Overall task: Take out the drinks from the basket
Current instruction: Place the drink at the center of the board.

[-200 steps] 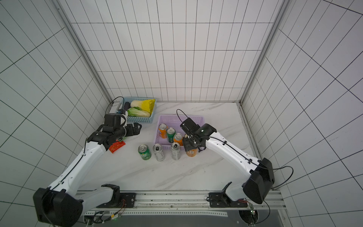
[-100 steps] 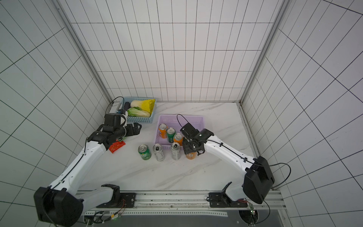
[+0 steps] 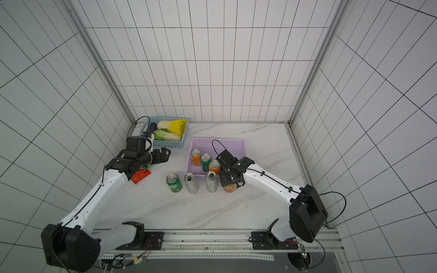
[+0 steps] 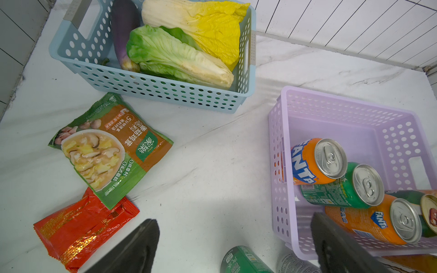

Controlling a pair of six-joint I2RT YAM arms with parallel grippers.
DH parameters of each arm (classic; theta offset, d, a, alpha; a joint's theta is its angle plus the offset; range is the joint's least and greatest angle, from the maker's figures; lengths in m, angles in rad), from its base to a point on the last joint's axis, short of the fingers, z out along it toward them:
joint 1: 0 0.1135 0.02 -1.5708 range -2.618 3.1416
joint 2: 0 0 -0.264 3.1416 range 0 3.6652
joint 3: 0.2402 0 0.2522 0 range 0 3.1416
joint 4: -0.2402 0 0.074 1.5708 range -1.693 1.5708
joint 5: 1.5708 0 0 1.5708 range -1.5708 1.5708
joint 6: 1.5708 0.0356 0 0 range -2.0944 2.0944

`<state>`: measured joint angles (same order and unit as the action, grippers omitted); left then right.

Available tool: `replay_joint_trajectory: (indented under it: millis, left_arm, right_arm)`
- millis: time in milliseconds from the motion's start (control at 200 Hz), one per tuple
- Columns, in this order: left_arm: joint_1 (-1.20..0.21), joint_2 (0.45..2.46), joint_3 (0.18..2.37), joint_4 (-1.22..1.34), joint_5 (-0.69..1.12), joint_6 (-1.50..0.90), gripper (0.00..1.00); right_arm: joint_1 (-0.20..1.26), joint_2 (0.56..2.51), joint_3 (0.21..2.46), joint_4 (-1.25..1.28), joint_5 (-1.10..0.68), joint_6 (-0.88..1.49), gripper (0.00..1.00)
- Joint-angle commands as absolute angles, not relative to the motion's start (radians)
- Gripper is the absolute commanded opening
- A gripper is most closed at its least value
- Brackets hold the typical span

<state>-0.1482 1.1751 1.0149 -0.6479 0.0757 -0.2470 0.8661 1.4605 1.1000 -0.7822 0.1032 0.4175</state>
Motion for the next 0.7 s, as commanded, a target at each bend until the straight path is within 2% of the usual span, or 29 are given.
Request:
replay_joint_trajectory:
  millis: [0,695]
  left_arm:
    - [-0.143,1.181,1.029,-0.641,0.081,-0.252,0.98]
    - [-0.141,1.185,1.03,-0.644,0.086,-0.253,0.98]
  right_arm:
    - [0.876,1.477,1.08,-0.736,0.141,0.425,0.65]
    - [0.876,1.504,1.032,-0.68,0.144,0.442,0.68]
